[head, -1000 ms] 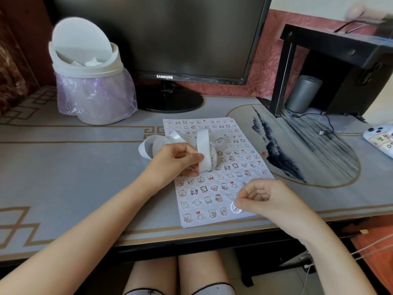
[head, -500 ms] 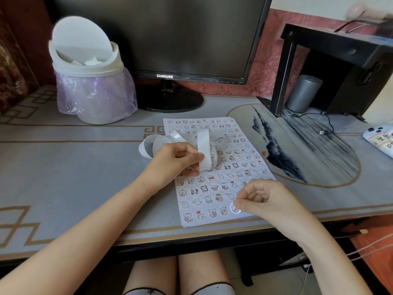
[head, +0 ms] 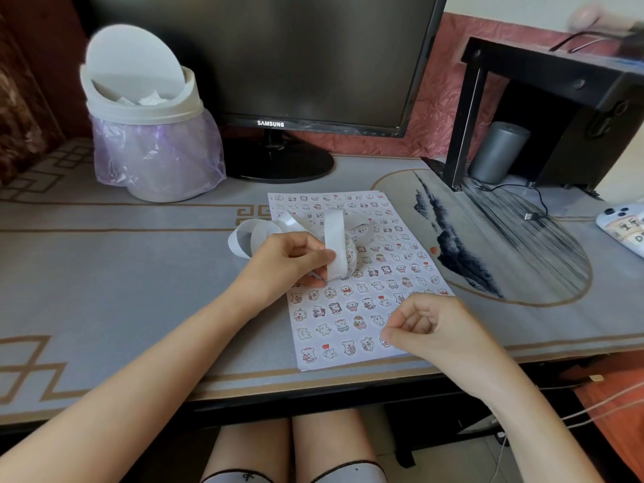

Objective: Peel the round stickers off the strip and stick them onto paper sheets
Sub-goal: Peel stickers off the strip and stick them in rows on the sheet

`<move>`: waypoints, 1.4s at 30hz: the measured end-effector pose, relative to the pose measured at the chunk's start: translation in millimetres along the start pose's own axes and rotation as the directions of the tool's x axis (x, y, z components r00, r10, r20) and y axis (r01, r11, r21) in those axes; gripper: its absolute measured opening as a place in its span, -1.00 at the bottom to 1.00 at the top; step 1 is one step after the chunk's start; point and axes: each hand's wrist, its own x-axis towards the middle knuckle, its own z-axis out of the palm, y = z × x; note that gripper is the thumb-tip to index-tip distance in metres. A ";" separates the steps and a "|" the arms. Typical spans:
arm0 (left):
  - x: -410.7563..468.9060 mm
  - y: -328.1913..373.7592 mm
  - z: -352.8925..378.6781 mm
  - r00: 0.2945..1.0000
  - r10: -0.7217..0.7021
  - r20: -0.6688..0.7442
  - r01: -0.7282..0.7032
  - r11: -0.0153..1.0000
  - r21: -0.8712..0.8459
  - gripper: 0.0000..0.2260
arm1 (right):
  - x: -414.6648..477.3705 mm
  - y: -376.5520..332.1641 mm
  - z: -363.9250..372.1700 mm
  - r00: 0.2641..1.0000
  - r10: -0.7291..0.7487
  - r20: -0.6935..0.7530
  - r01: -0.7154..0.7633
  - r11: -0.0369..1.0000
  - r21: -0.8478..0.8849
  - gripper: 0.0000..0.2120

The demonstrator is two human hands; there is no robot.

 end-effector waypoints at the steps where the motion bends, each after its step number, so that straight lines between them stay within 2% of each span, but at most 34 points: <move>1: 0.2 -0.2 0.0 1.000 -0.001 0.001 0.001 1.000 -0.003 -0.91 | 0.1 0.5 0.3 1.000 -0.003 -0.004 0.003 1.000 -0.009 -0.87; 4: 0.5 -0.5 0.1 1.000 -0.004 0.002 0.004 1.000 -0.006 -0.91 | -0.1 2.1 0.0 1.000 -0.005 -0.015 0.005 1.000 -0.014 -0.87; 8: 0.9 -0.7 0.7 1.000 0.000 0.001 0.000 1.000 -0.001 -0.91 | 0.4 3.5 -2.0 1.000 -0.004 -0.018 0.004 1.000 0.008 -0.76; 12: 0.8 -0.7 0.3 1.000 -0.003 0.003 0.003 1.000 0.000 -0.91 | 0.7 3.0 -3.9 1.000 -0.016 0.013 0.016 1.000 -0.021 -0.81; 17: 1.2 -1.2 0.1 1.000 -0.005 0.001 0.005 1.000 0.003 -0.91 | 2.8 7.0 -3.7 1.000 -0.008 -0.023 0.008 1.000 0.007 -0.86; 19: 1.1 -1.1 -0.1 1.000 -0.004 0.000 0.004 1.000 0.006 -0.91 | 3.4 7.6 -1.0 0.999 -0.001 -0.037 0.003 0.999 0.053 -0.84; 27: -0.1 0.3 1.0 1.000 0.000 0.003 0.000 1.000 0.001 -0.91 | 5.8 11.8 -0.7 0.998 -0.035 -0.049 0.035 0.999 0.004 -0.83; 31: -0.6 0.4 0.3 1.000 -0.002 0.000 0.002 1.000 0.002 -0.90 | 3.2 9.2 -2.7 1.000 -0.010 0.004 0.010 0.998 0.063 -0.79; 38: -0.9 2.2 0.8 1.000 -0.005 -0.007 0.005 1.000 -0.002 -0.90 | 0.0 3.3 -13.2 0.991 -0.014 0.135 0.013 1.000 0.002 -0.79; 42: -2.3 5.1 0.9 1.000 0.016 -0.018 -0.017 1.000 -0.009 -0.89 | 3.1 0.9 -12.2 0.994 -0.020 0.110 0.021 1.000 0.000 -0.86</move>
